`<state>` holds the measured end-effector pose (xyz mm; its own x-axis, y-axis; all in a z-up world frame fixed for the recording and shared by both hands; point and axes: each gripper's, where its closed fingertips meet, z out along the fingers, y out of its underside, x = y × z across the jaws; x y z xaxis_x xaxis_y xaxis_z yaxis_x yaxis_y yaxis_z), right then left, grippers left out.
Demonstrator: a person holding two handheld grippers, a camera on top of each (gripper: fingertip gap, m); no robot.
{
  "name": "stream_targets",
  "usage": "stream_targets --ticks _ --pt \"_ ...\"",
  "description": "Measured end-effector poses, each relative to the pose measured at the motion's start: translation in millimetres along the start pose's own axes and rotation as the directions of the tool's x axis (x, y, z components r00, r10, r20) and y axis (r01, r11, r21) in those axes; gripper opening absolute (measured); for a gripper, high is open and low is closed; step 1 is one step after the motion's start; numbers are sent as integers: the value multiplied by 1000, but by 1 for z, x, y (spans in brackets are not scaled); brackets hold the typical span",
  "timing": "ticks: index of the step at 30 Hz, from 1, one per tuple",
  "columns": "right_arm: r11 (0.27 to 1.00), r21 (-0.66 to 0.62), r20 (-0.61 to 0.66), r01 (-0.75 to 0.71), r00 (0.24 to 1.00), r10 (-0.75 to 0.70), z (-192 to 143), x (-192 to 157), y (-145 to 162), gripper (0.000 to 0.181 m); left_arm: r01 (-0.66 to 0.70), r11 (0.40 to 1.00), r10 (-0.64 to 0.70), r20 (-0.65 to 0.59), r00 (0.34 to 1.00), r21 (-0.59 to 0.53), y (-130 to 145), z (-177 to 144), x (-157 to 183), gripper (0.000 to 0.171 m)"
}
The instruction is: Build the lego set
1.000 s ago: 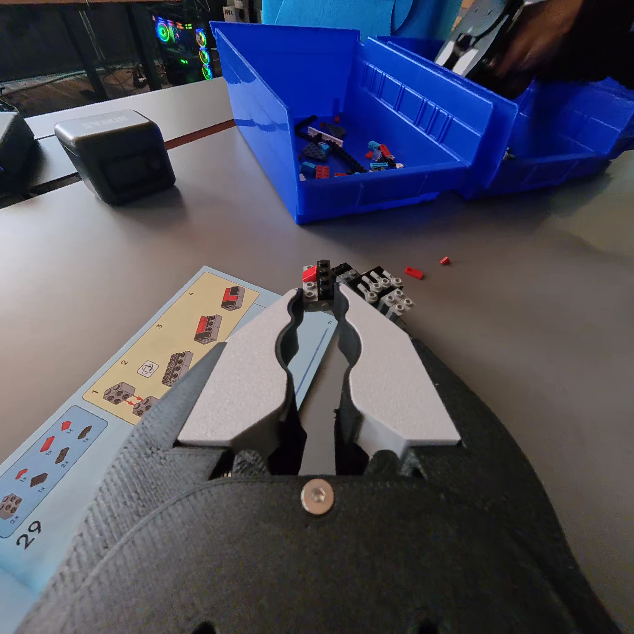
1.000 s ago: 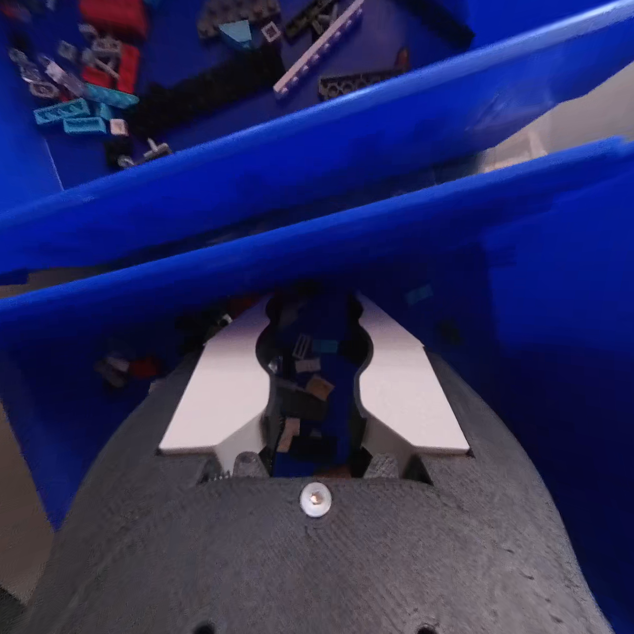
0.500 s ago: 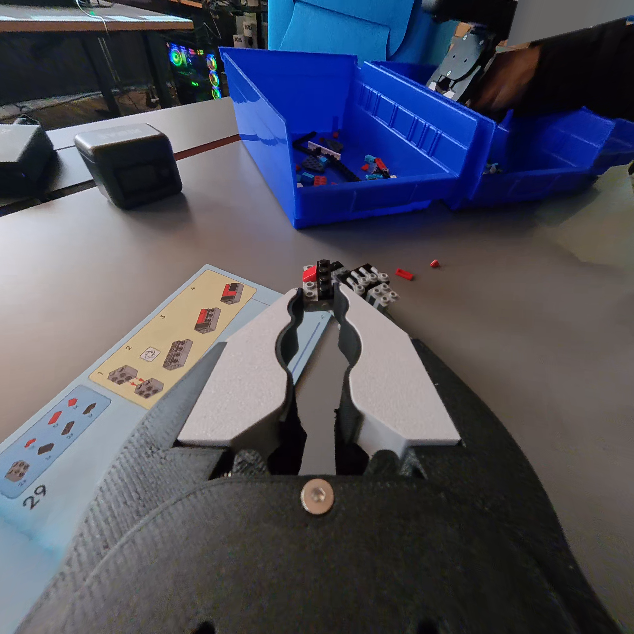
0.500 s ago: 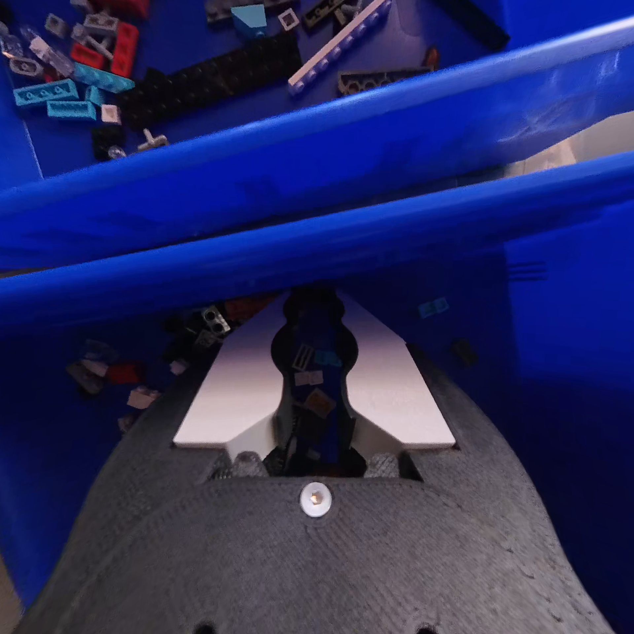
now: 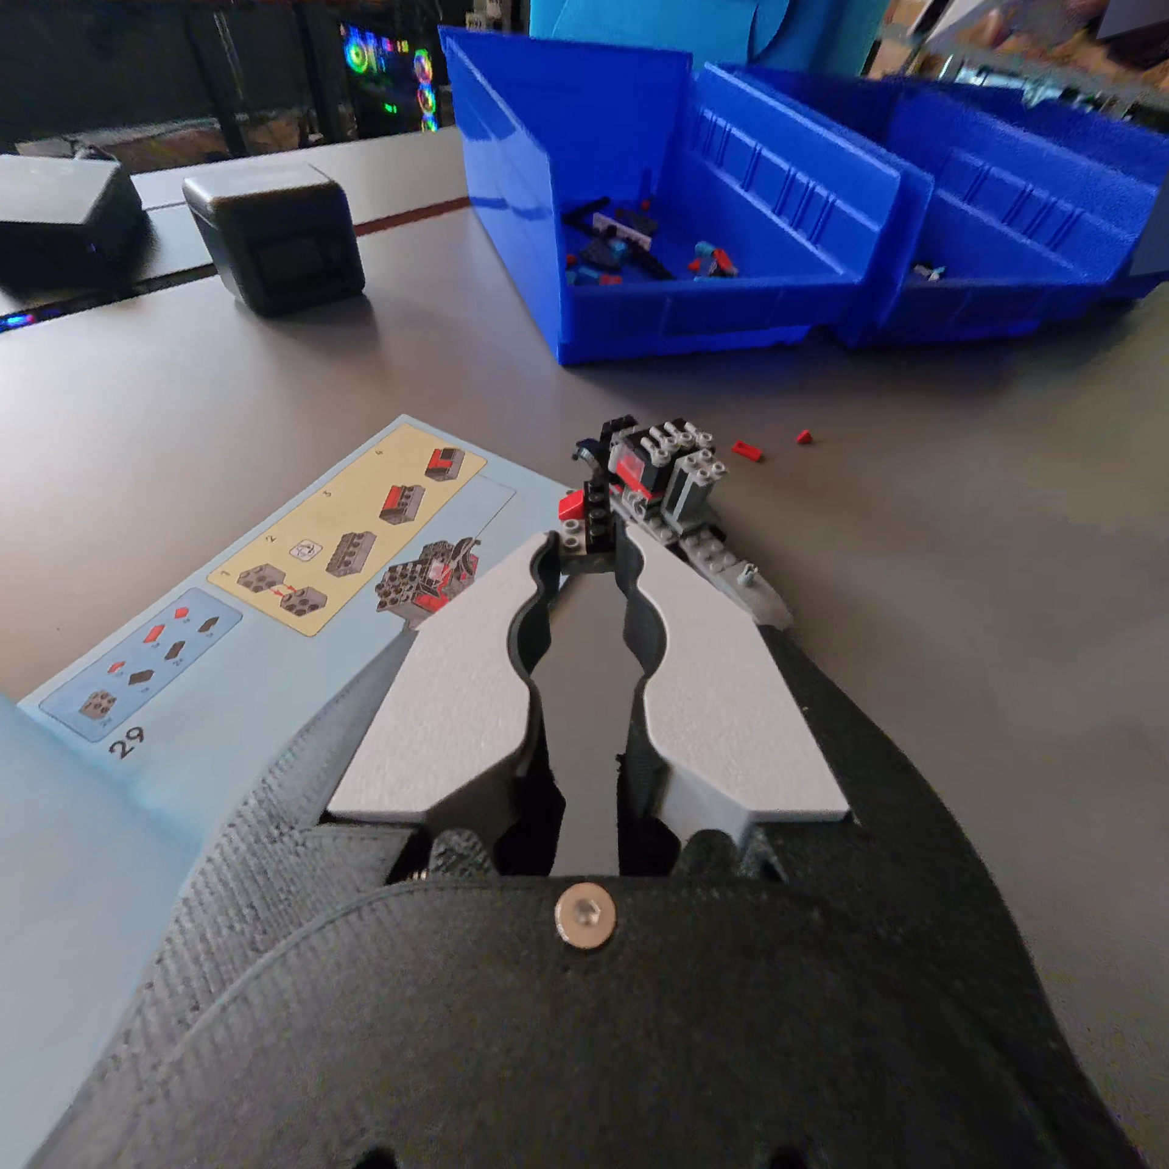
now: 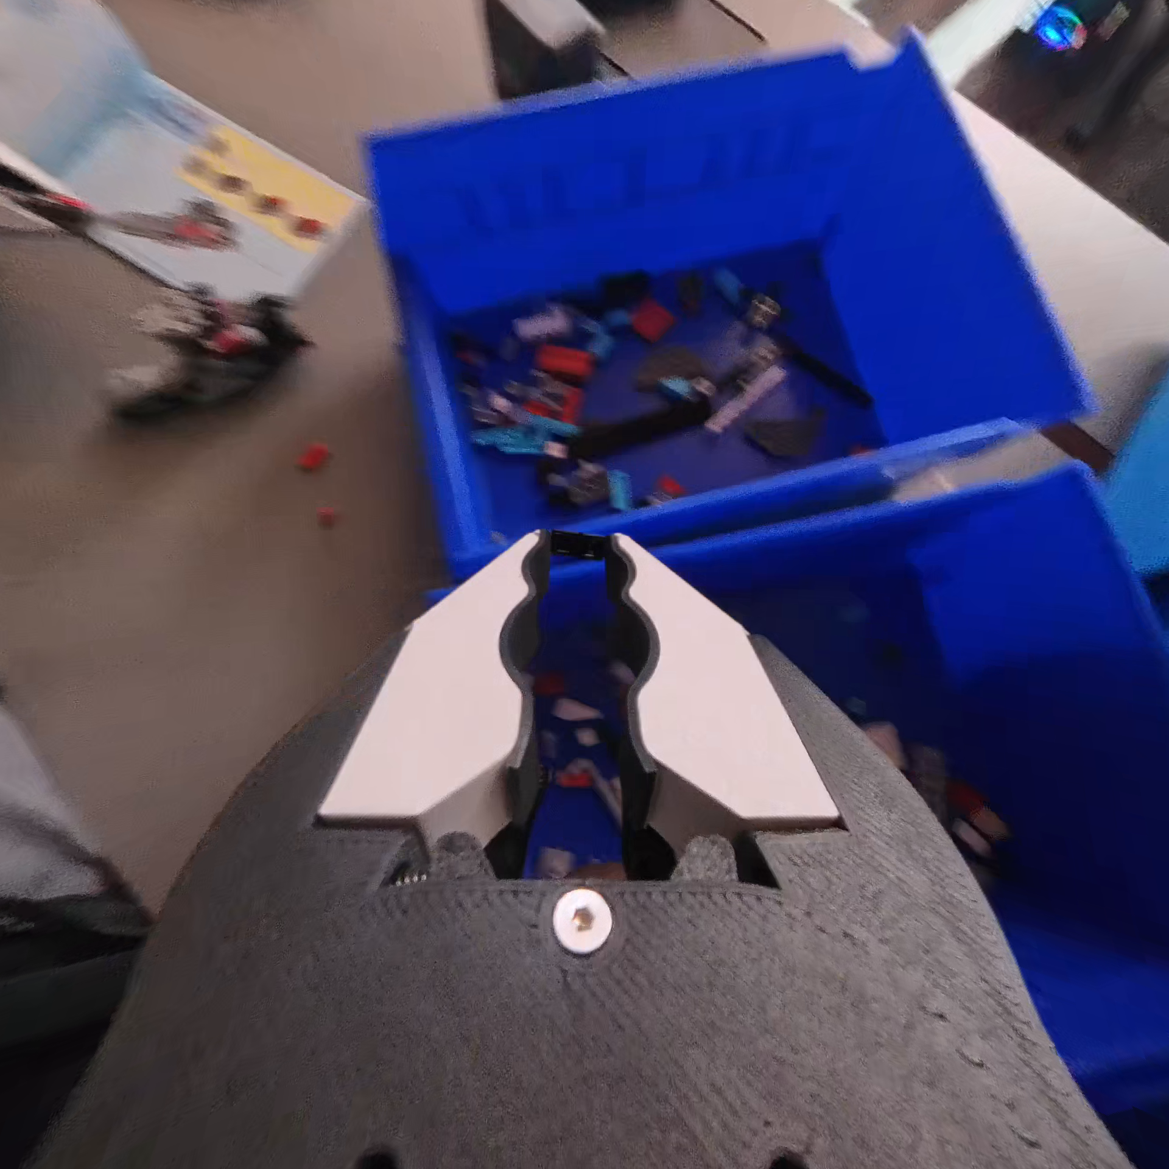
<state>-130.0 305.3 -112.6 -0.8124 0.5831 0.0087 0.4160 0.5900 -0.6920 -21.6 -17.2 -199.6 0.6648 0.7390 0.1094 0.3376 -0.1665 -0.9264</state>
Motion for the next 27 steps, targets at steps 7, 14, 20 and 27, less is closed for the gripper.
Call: stream_targets --ticks 7,14,20,27 --pt "997 57 335 50 940 -66 49 -164 -3 18 33 999 -31 -49 998 42 -8 -5 11 17" --pt "1000 -17 499 16 866 -5 125 -252 25 18 46 997 -42 -71 997 57 -4 -10 22 17" --pt "999 15 431 42 901 -45 135 -256 22 18 56 996 -48 -100 994 75 -4 -13 30 17" --pt "998 47 368 34 929 -49 126 -246 28 27 58 996 -49 -123 991 69 -3 -13 35 17"
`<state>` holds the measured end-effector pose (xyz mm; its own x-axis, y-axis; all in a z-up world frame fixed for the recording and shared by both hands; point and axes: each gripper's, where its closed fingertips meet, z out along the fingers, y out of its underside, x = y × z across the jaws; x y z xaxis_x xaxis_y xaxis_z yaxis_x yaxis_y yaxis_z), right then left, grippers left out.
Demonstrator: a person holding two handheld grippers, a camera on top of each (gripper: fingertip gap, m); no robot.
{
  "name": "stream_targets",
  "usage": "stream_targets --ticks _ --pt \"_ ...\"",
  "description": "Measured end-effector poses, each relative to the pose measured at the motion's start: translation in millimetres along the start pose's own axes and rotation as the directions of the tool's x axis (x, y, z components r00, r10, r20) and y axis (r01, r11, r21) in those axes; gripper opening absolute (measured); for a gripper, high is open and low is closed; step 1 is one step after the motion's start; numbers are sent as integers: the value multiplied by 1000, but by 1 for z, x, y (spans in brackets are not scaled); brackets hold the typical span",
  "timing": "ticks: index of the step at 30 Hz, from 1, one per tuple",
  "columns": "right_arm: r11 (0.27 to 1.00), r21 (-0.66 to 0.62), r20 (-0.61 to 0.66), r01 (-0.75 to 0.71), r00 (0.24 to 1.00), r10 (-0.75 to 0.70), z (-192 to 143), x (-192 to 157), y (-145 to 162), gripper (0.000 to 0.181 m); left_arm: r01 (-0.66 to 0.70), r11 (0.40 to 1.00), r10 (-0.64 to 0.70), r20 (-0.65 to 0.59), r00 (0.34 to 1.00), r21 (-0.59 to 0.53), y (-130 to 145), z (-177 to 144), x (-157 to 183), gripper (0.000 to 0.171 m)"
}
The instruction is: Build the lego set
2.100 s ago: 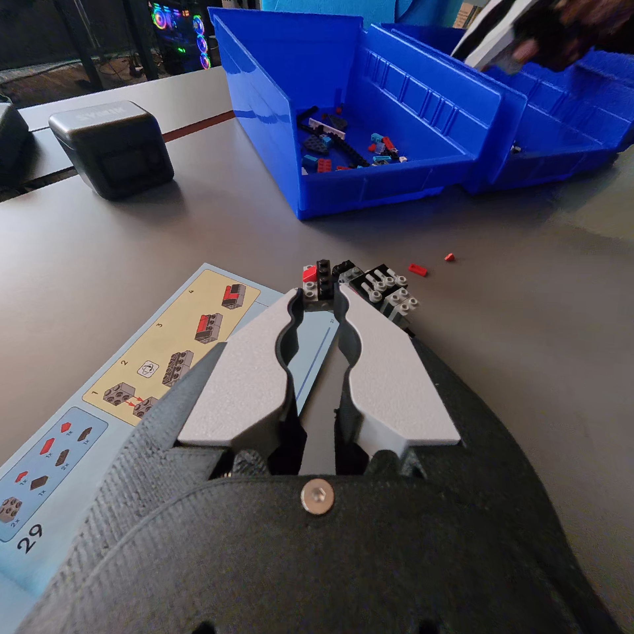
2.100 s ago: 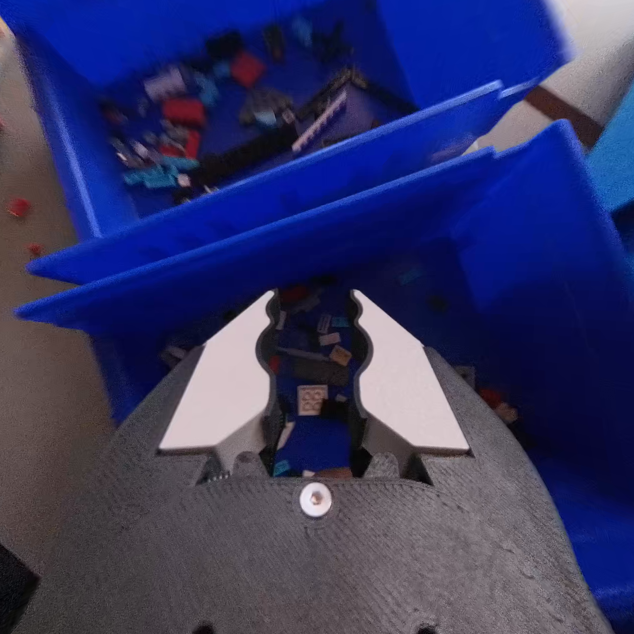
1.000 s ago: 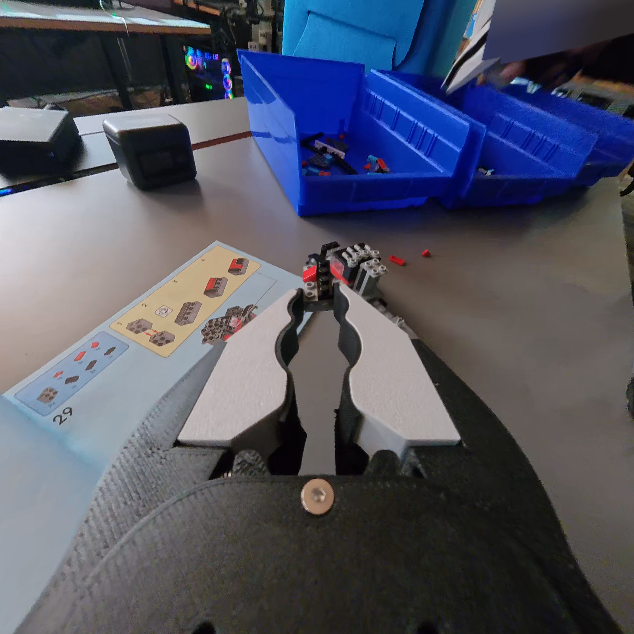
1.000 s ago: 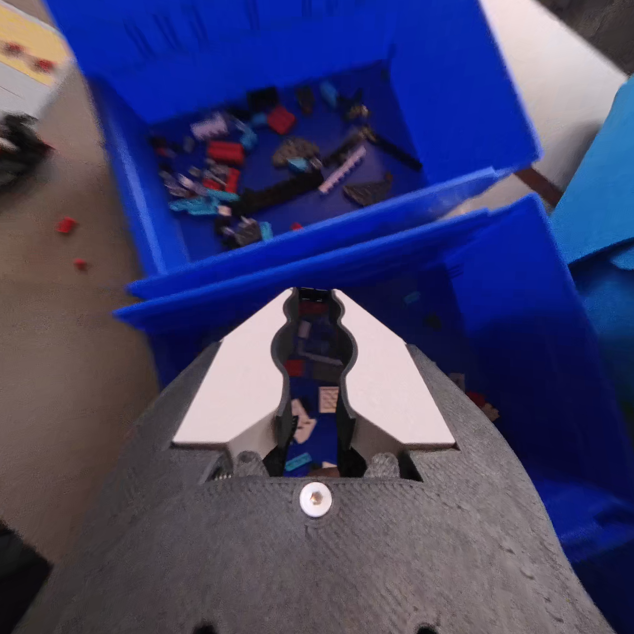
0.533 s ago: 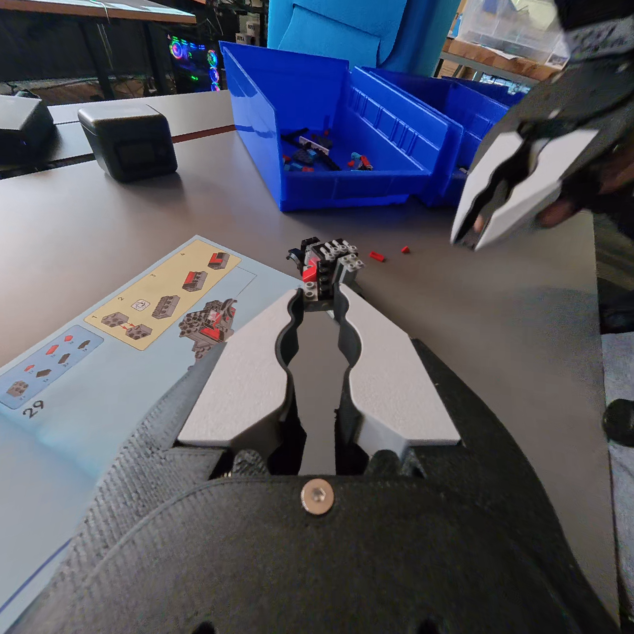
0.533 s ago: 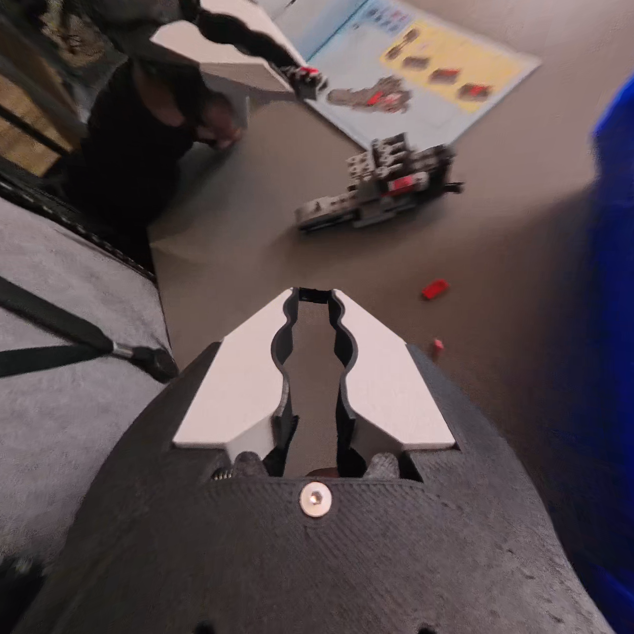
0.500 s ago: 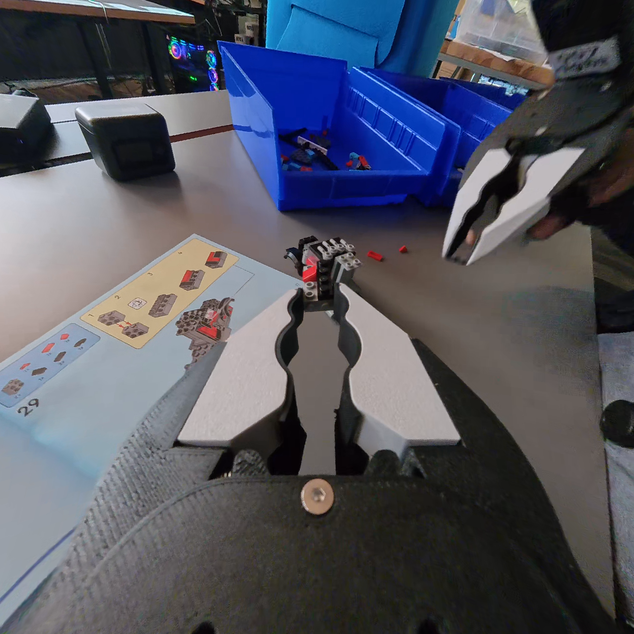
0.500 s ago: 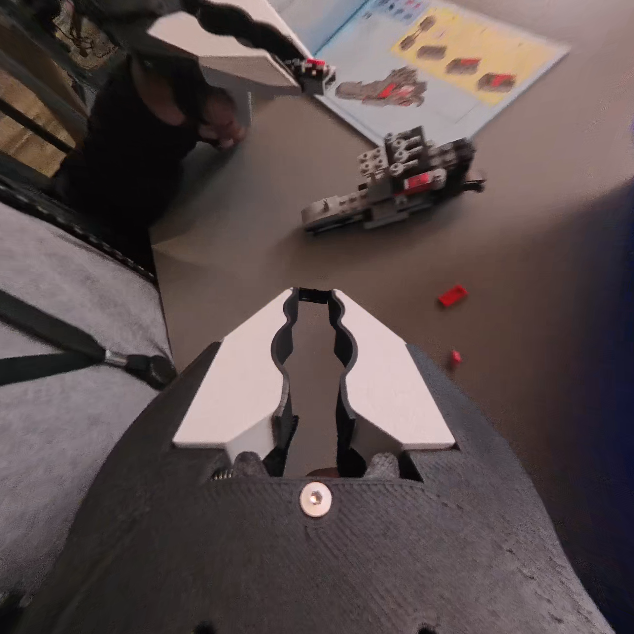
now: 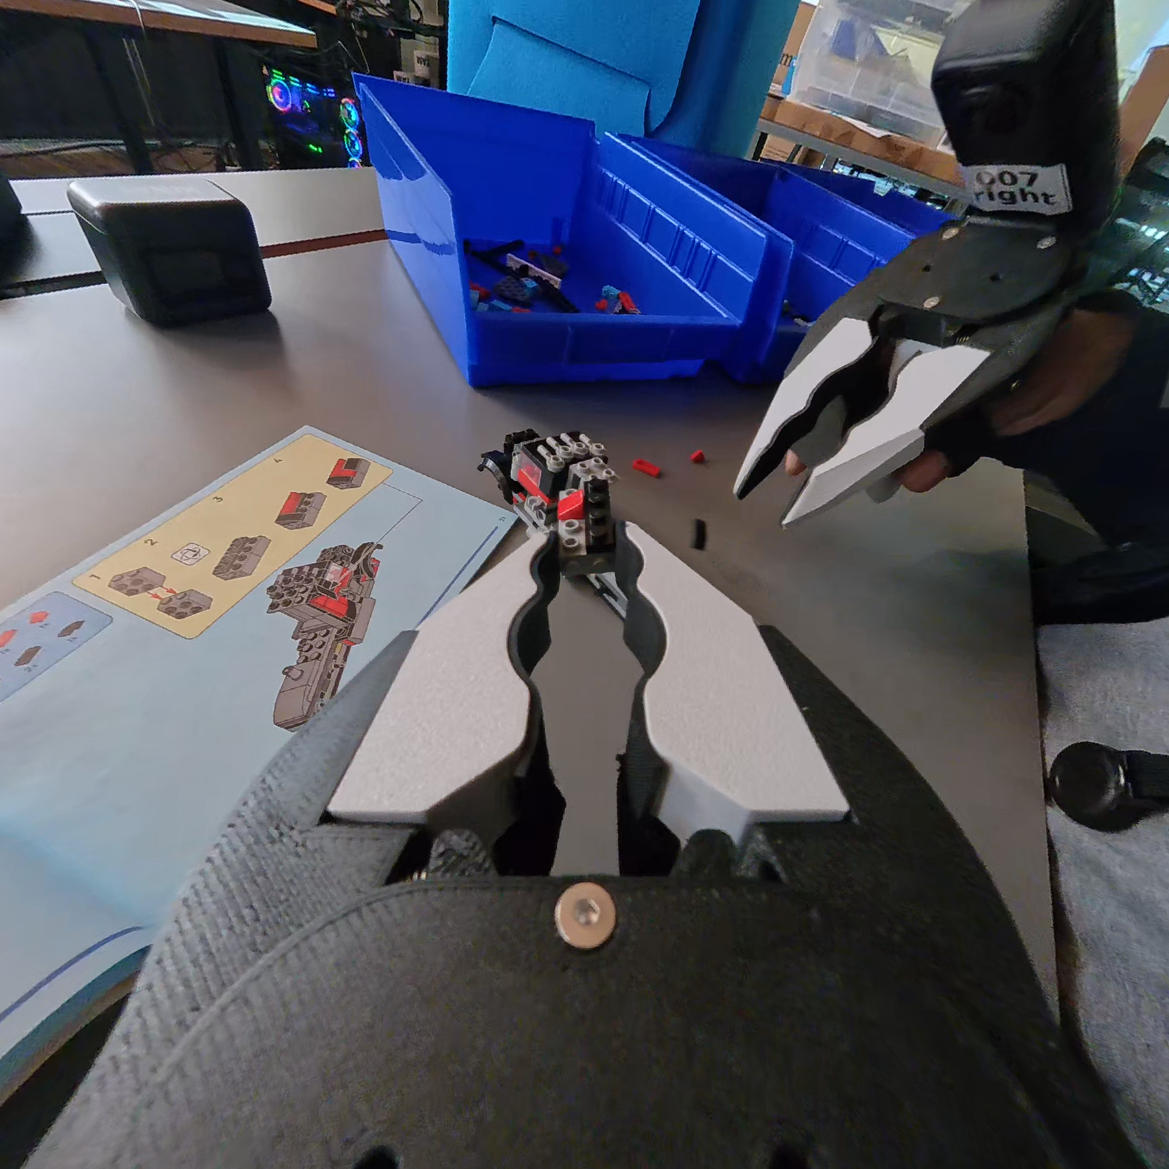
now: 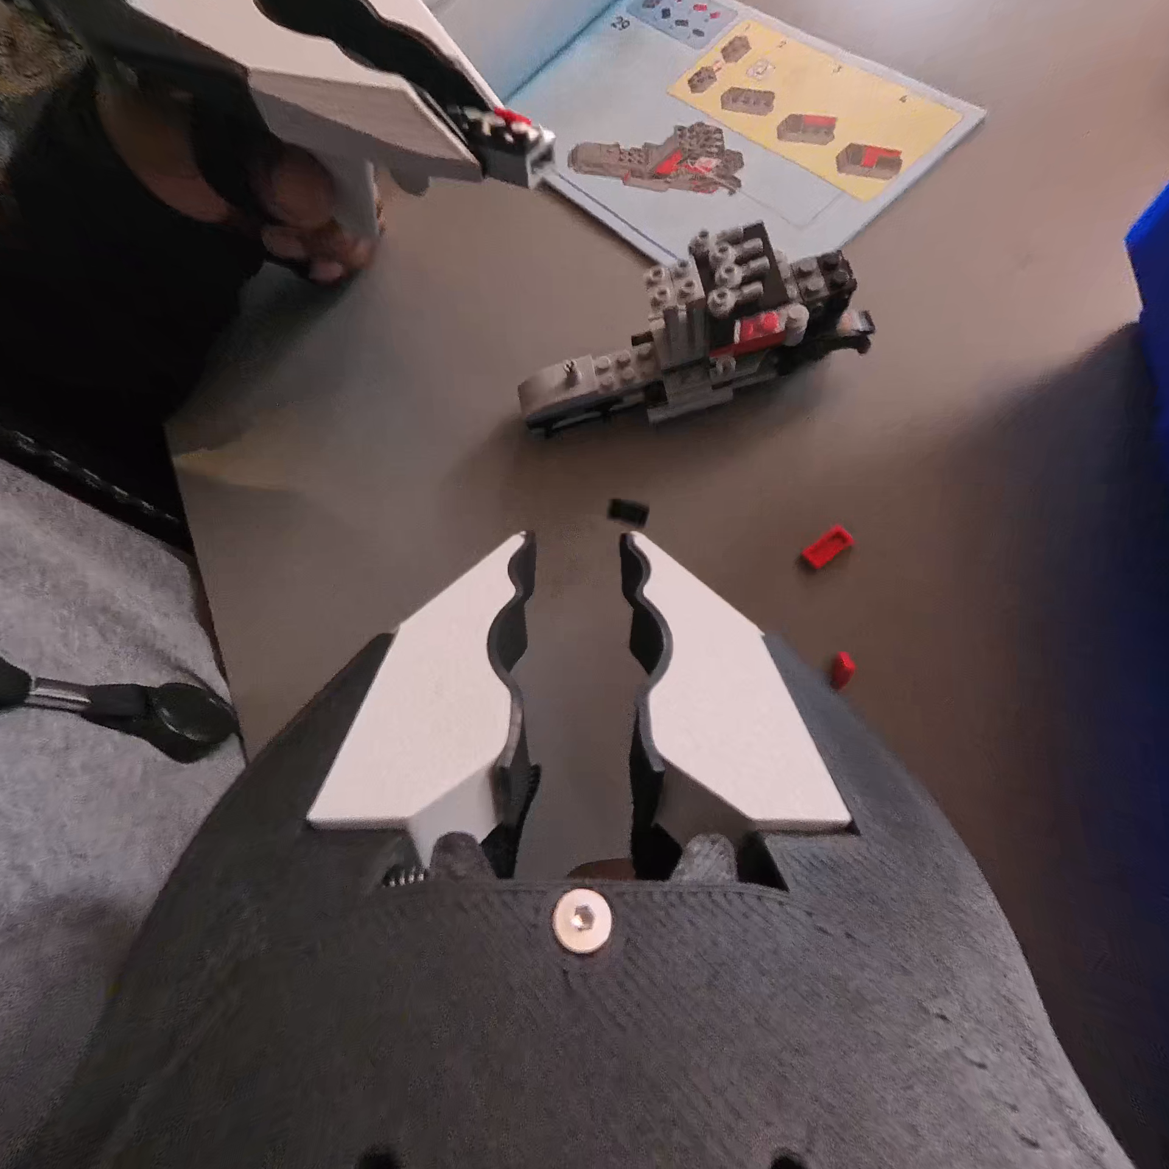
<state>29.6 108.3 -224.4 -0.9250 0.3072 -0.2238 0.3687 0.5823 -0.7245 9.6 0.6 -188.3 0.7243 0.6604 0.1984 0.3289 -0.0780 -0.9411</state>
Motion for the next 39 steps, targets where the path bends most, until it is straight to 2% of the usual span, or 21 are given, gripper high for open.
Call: stream_targets --ticks 5,15,19,21,24,31,35,39 --pt "999 2 -36 -42 998 42 -4 6 13 27 9 1000 -9 -1 1000 -5 1 1 -1 17" --pt "997 -12 -189 -74 980 70 27 31 4 23 8 1000 -8 1 1000 -11 1 1 -1 17" --pt "999 -37 -281 8 960 -18 33 38 4 10 10 1000 -10 -1 1000 -10 1 1 -1 17" --pt "998 -41 -303 48 951 -58 32 41 2 9 10 1000 -10 -2 1000 -9 1 1 -1 17" --pt "994 3 -249 110 963 -106 26 29 -8 9 11 1000 -11 -8 1000 -8 1 1 0 17" --pt "979 156 -172 134 979 -107 -1 10 -34 14 12 1000 -12 -17 1000 -11 2 1 2 17" --pt "987 117 -199 110 976 -85 -9 17 -21 16 16 1000 -16 -22 1000 -9 2 1 3 17" --pt "996 60 -160 70 985 -60 3 9 -1 16 20 1000 -21 -38 999 -16 3 2 5 17"
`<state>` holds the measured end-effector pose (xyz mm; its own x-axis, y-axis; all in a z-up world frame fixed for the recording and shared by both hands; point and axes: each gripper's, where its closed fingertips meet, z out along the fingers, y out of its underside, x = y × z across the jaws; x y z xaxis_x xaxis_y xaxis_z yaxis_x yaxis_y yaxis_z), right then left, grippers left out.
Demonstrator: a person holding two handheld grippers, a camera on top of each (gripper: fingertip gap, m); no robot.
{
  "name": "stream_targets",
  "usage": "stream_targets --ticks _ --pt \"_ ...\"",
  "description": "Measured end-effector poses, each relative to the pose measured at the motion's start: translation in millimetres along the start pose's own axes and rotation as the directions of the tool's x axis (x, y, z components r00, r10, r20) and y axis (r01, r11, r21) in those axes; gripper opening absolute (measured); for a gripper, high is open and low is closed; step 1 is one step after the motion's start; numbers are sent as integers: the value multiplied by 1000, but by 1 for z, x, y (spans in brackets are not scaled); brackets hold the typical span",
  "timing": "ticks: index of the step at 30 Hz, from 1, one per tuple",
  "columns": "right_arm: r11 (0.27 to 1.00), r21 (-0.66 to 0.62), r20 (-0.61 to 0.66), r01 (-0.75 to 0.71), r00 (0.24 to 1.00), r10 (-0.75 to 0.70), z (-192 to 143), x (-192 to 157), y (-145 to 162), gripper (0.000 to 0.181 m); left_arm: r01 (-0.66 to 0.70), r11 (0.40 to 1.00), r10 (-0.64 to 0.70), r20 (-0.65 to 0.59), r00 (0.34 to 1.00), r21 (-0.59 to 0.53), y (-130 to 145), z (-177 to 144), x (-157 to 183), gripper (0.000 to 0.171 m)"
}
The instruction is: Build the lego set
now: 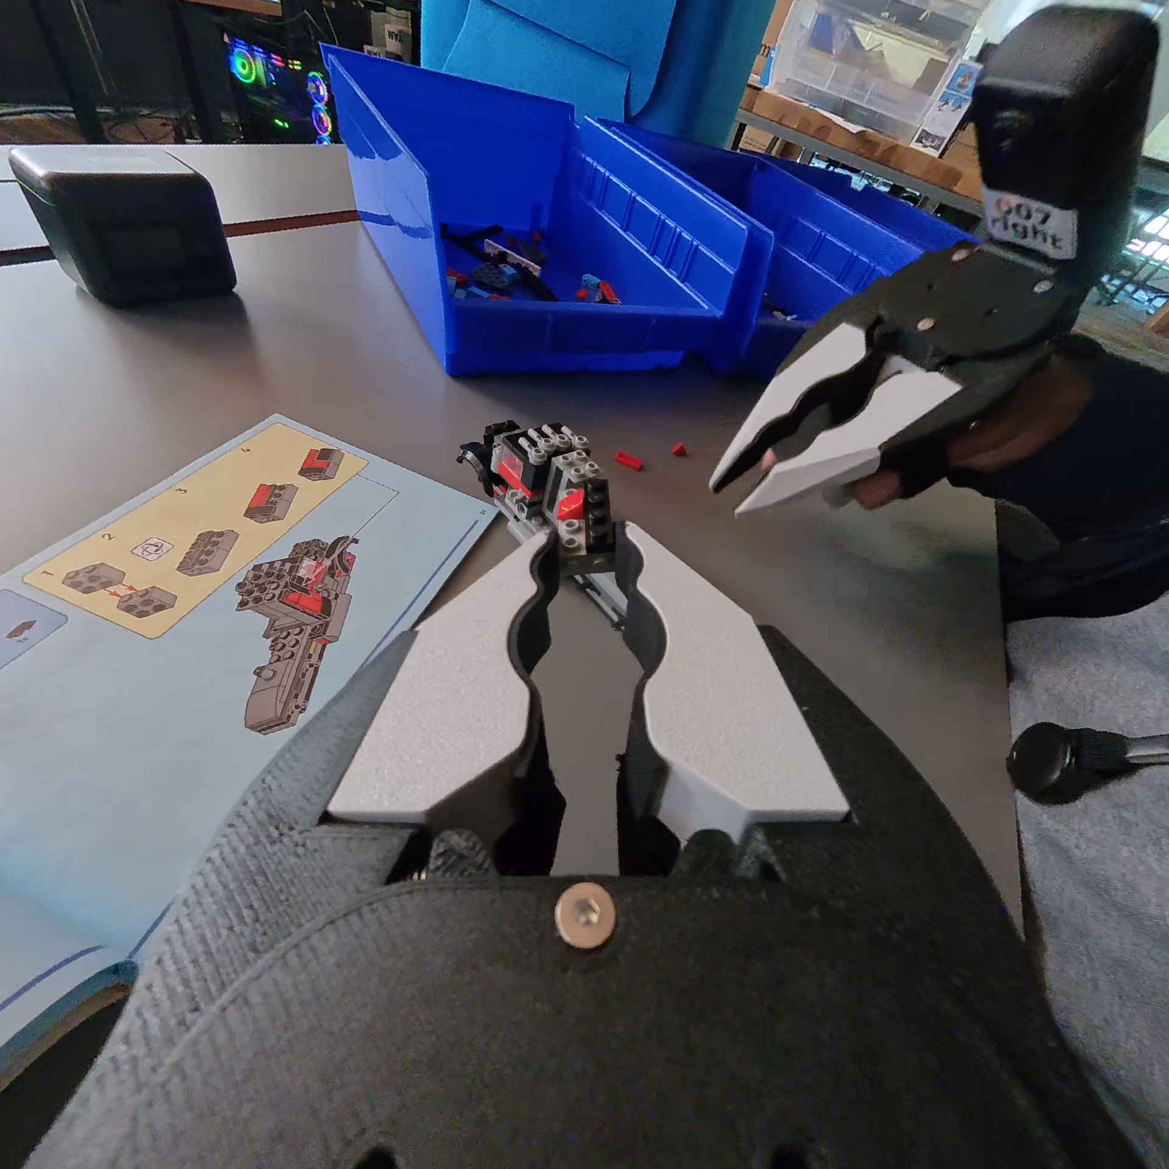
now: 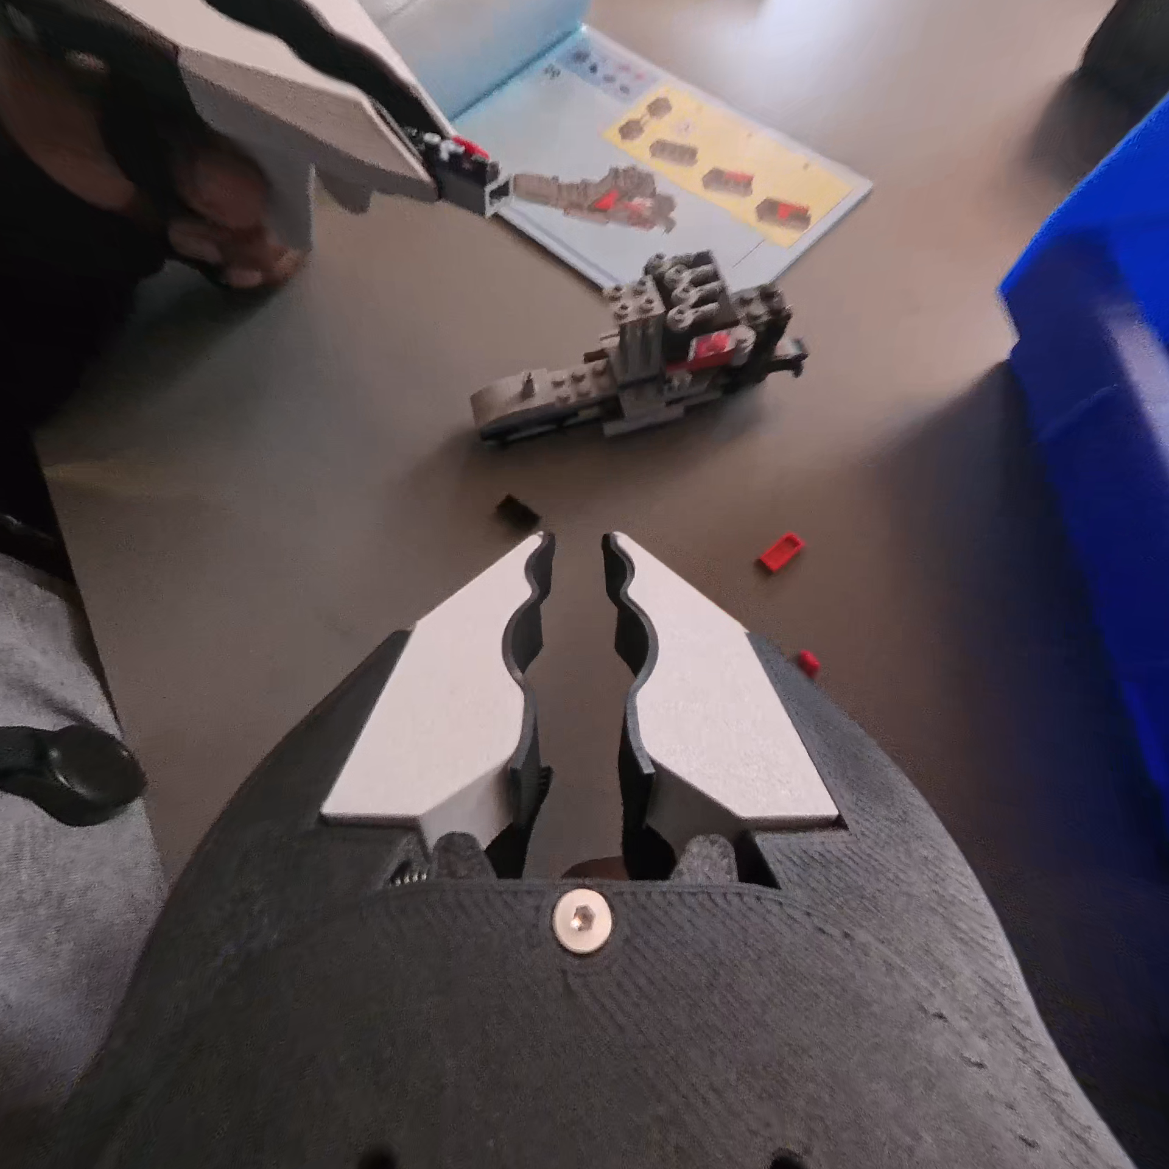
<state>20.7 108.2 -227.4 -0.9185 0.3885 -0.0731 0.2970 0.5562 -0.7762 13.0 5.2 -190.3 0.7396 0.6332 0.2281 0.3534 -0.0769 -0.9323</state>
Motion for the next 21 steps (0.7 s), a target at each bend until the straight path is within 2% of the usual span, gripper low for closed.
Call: stream_targets --ticks 4,6,10,13,15,18,21 --pt "998 -47 44 -34 998 36 17 -20 9 16 6 1000 -6 -17 1000 -2 1 0 2 17" --pt "998 -68 56 -5 998 9 24 -27 13 16 10 1000 -10 -21 1000 1 0 0 3 17" --pt "993 -84 -16 78 997 -79 34 -17 11 21 7 1000 -8 -24 1000 -3 1 0 4 17" --pt "991 -81 20 107 994 -105 38 -18 8 20 9 1000 -9 -26 1000 0 1 0 4 17" --pt "989 -90 55 115 992 -111 40 -21 8 12 11 1000 -11 -26 1000 2 0 -1 4 17" --pt "991 -81 74 106 992 -100 39 -21 6 11 10 1000 -10 -26 1000 1 1 0 4 17" --pt "997 -12 92 77 993 -76 24 -19 -10 11 13 1000 -13 -27 1000 4 0 -1 3 17"
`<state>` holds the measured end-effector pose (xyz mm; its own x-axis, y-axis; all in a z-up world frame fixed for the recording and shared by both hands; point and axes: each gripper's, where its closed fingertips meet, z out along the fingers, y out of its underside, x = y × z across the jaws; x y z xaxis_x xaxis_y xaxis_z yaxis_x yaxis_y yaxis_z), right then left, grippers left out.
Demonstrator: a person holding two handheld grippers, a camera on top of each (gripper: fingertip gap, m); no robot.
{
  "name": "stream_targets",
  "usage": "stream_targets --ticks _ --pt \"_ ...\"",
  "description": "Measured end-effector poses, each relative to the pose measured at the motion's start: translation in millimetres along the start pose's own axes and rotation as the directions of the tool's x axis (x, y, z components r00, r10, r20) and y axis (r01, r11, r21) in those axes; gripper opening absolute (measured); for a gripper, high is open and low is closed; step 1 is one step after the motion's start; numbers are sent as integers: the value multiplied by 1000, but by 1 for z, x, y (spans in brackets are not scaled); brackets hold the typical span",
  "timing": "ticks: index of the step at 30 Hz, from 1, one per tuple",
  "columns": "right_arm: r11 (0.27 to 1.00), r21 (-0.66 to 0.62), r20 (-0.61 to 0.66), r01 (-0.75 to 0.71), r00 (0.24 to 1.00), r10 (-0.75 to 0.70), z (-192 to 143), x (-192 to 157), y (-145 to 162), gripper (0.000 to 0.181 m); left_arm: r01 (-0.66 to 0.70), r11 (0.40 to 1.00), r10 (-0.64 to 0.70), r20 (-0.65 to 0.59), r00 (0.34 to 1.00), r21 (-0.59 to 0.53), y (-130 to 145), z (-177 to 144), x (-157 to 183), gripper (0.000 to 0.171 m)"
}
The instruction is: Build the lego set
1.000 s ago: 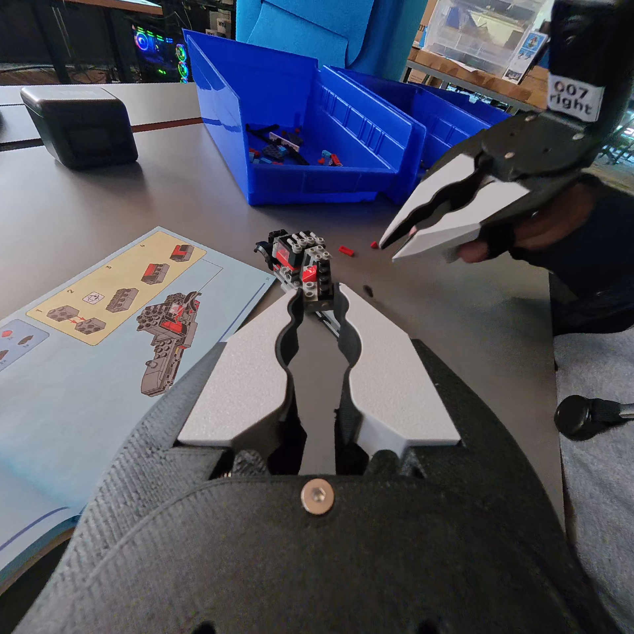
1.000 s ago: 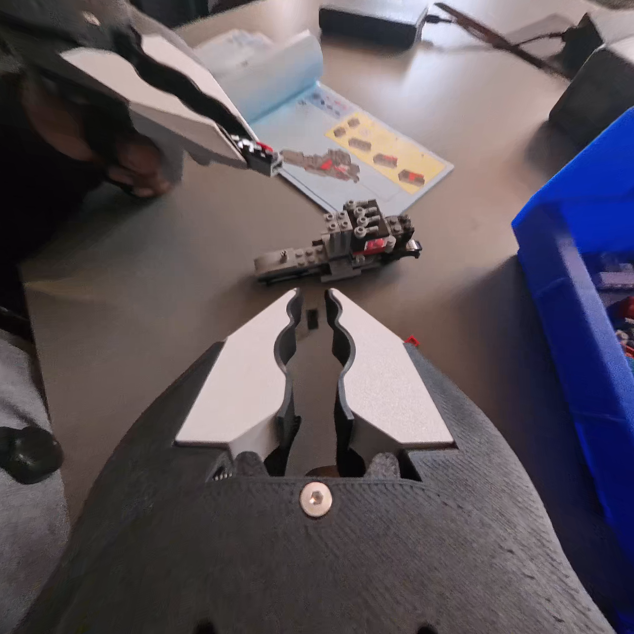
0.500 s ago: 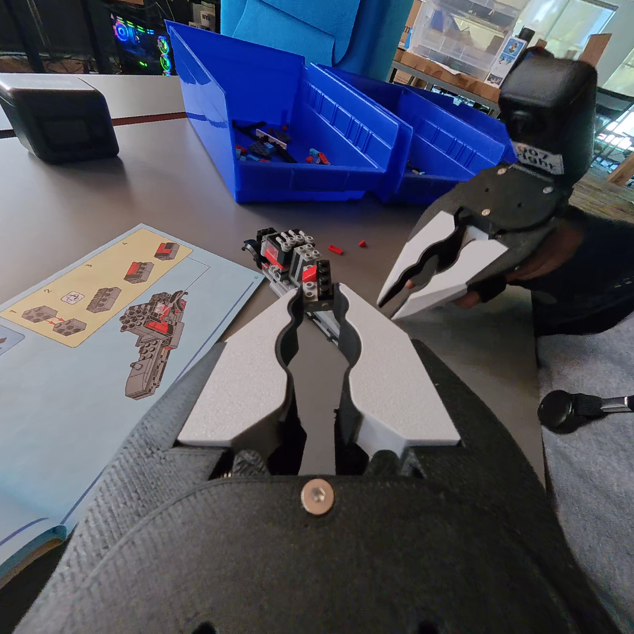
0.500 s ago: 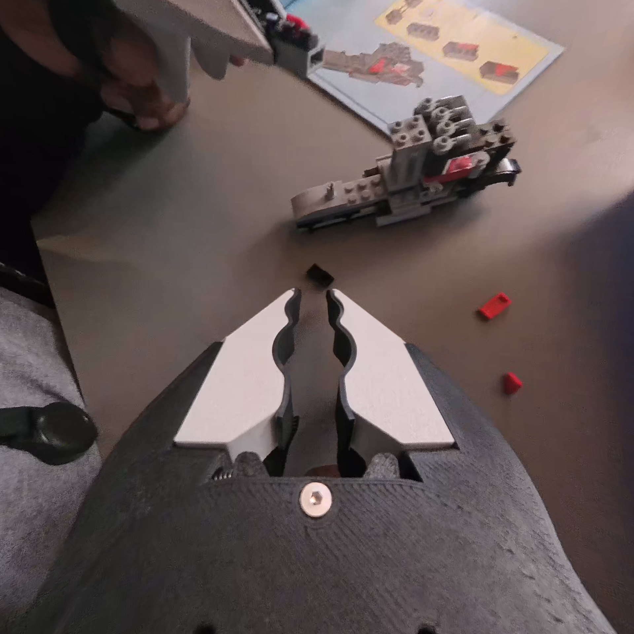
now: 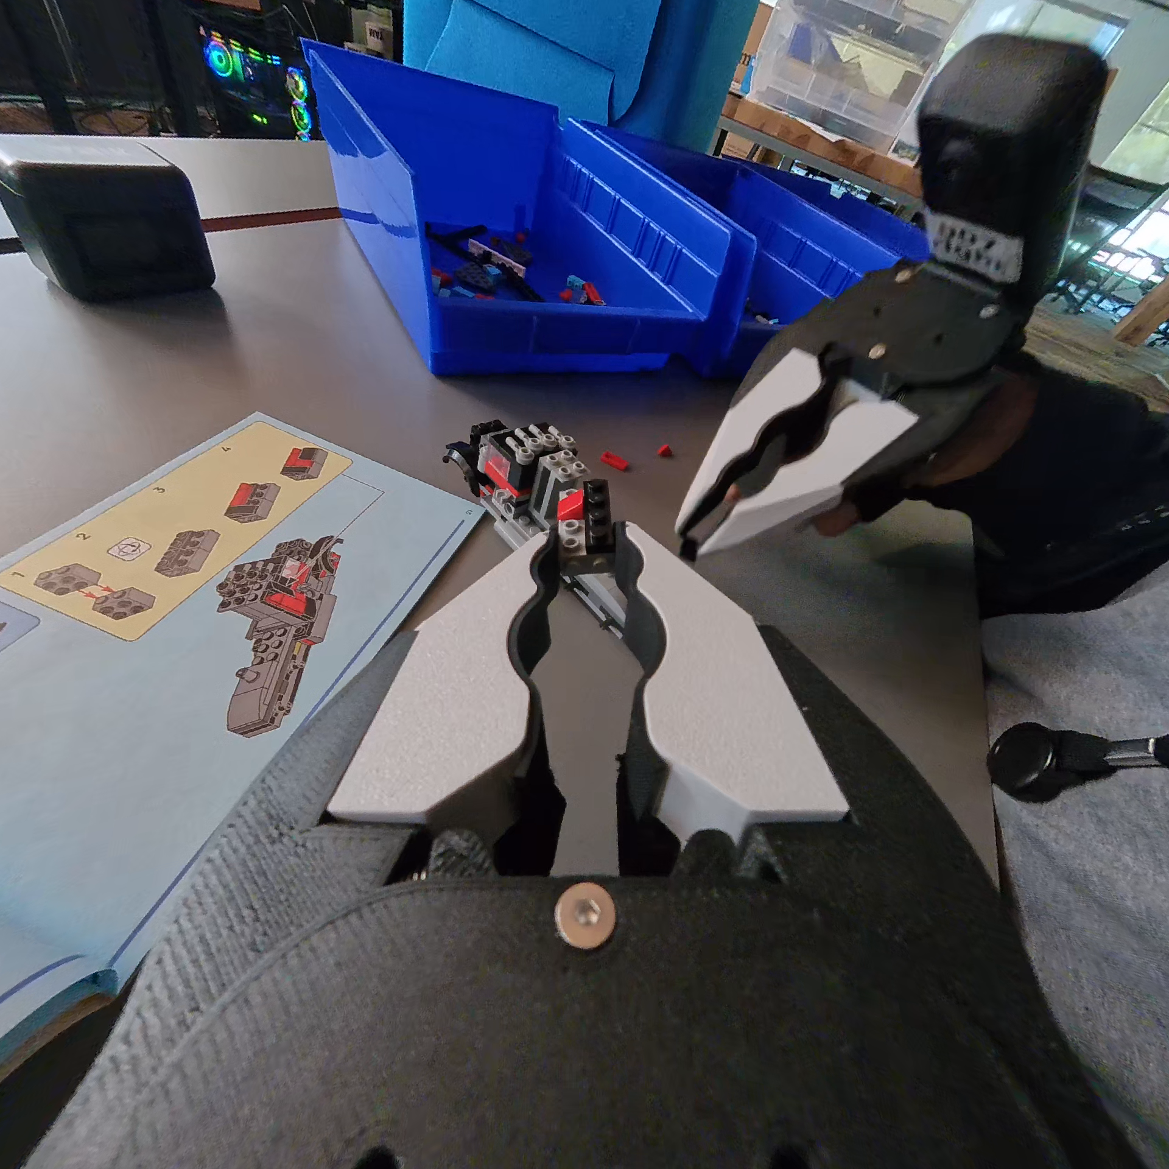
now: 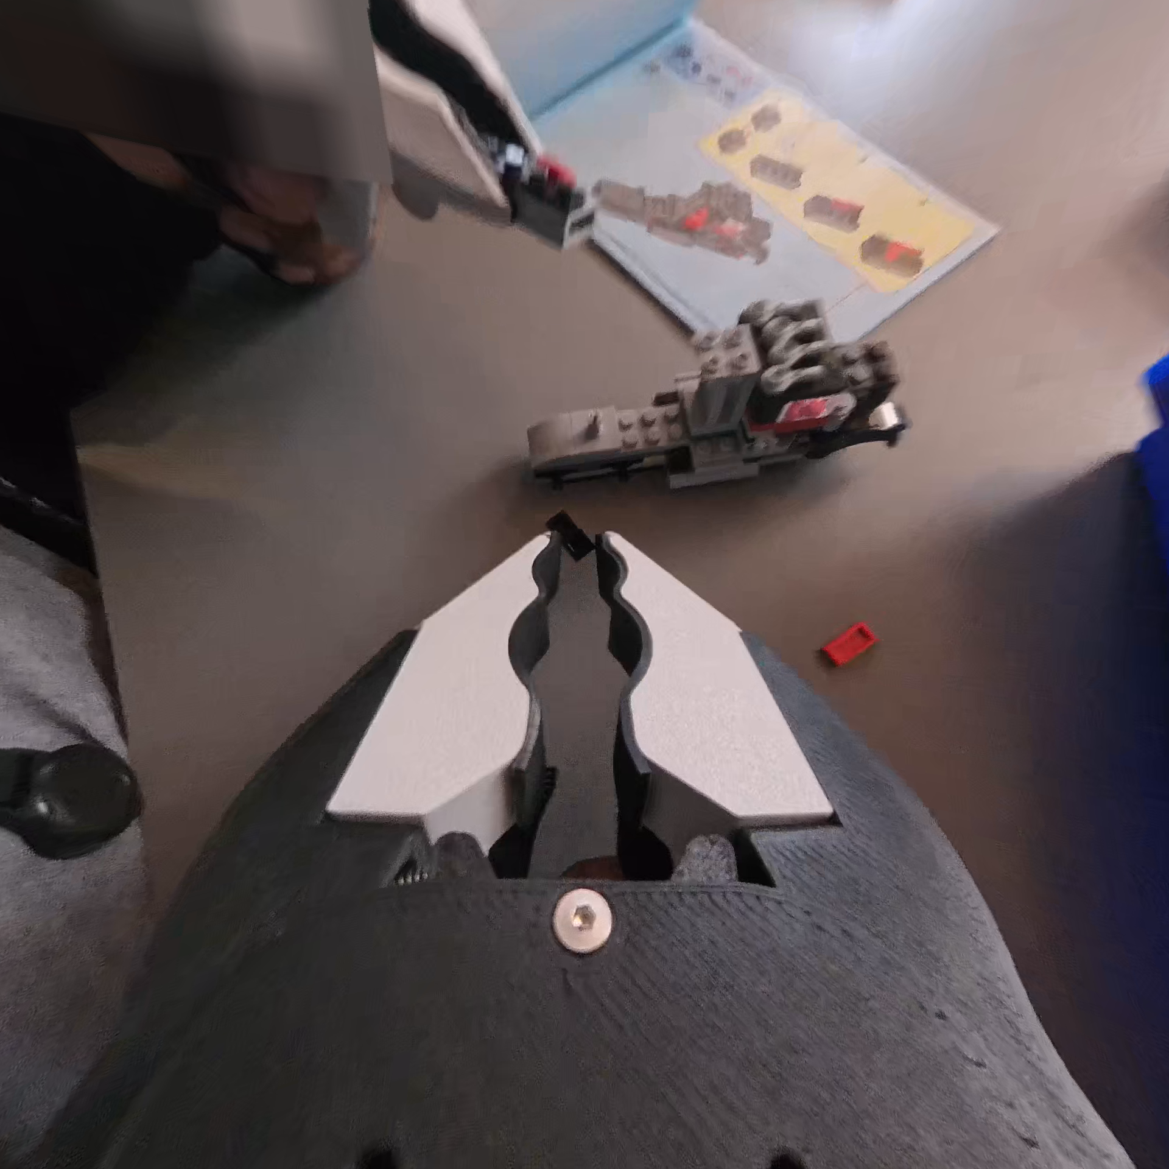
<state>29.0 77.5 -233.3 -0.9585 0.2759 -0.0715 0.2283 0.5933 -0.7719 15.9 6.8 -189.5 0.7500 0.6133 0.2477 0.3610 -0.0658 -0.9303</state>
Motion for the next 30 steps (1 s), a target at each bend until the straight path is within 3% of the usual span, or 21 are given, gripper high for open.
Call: stream_targets --ticks 4,7,16,24,30 --pt "986 168 -43 -22 999 29 -32 14 -33 13 -1 1000 1 1 1000 -8 1 1 0 17" --pt "975 217 -81 -54 994 73 -46 27 -37 14 -1 1000 1 1 1000 -9 1 1 0 17" --pt "986 92 -124 -138 981 149 -40 38 8 15 5 1000 -5 3 1000 -10 1 1 -1 17" --pt "994 -19 -220 -107 970 101 -18 55 19 20 8 1000 -8 2 1000 -4 1 1 -1 17" --pt "995 -46 -220 -87 972 75 -4 64 18 24 4 1000 -4 0 1000 -13 2 1 0 17"
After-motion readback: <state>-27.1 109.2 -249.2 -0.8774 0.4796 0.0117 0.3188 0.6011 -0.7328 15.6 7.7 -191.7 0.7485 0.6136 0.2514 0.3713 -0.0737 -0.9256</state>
